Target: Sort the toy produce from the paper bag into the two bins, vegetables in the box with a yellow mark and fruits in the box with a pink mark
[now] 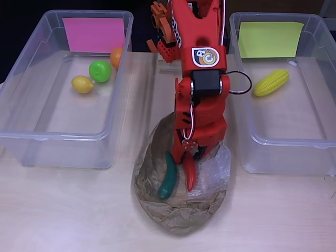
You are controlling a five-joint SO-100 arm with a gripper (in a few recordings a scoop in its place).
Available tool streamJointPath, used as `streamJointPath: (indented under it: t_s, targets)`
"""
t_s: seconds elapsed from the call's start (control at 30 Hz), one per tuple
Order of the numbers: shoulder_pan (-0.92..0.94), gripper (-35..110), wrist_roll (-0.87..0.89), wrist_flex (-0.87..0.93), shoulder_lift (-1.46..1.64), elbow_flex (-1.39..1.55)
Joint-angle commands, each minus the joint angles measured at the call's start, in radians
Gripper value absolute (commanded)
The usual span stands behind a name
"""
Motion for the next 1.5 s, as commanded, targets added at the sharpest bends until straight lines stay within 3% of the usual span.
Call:
streamJointPath:
  t_s: [0.0, 0.4, 0.87, 1.13, 1.47]
  targets:
    - [-0.002, 15, -0.021, 0.003, 0.002, 0.006]
    - [0.0, 6, -0.032, 0.115, 0.048, -0.069]
    - [-0.098, 5, 0.067, 0.629, 0.391, -0.319]
    - [-0.385, 5, 0.414, 0.661, 0.653, -0.178]
    - [-0.871, 4, 1.083, 0.588, 0.68, 0.0]
